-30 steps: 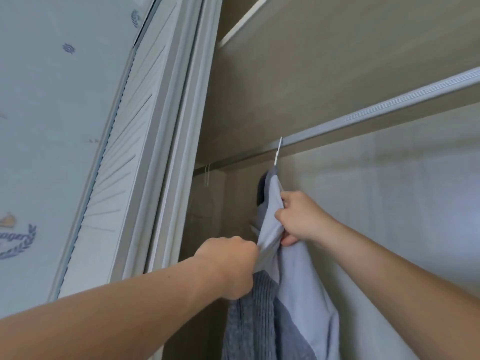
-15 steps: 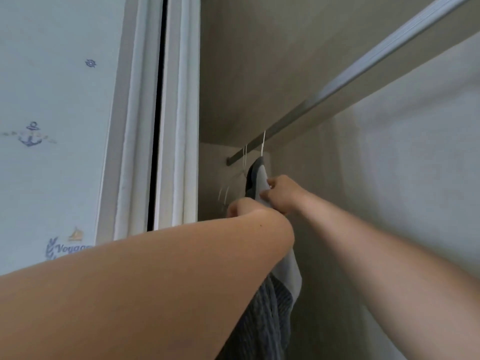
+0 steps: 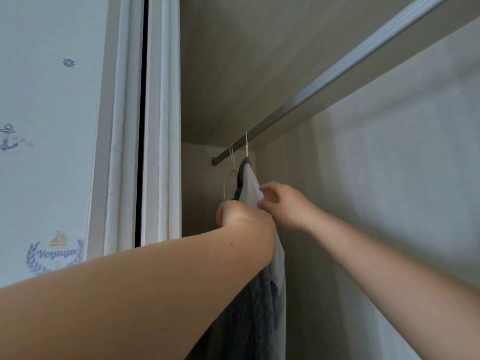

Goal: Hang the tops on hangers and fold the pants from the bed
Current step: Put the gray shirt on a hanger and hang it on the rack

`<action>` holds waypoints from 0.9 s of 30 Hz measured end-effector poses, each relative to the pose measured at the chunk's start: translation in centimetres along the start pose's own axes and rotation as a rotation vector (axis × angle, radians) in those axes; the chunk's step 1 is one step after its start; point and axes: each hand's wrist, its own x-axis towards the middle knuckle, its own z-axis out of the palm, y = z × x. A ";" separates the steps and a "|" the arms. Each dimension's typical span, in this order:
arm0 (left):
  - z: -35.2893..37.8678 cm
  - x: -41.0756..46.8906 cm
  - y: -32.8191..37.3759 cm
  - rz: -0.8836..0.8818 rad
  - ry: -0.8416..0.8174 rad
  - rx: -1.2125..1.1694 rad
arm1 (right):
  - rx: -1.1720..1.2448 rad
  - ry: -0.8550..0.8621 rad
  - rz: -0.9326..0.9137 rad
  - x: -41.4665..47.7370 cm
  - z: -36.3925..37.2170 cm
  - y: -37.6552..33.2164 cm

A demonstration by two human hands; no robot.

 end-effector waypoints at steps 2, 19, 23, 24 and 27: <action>-0.8 -2.4 0.6 0.055 0.062 0.019 | -0.068 0.042 -0.041 -2.3 -0.7 0.2; 8.9 -31.4 -9.5 0.085 0.263 0.012 | -0.418 -0.031 -0.223 -27.0 1.1 -16.0; 11.4 -42.1 -14.1 -0.013 0.161 -0.123 | -0.348 -0.129 -0.285 -32.9 4.7 -23.6; 12.0 -45.0 -15.2 -0.051 0.131 -0.155 | -0.346 -0.151 -0.308 -34.4 5.8 -25.7; 14.5 -53.4 -18.2 -0.157 0.063 -0.182 | -0.343 -0.208 -0.396 -38.6 9.4 -32.1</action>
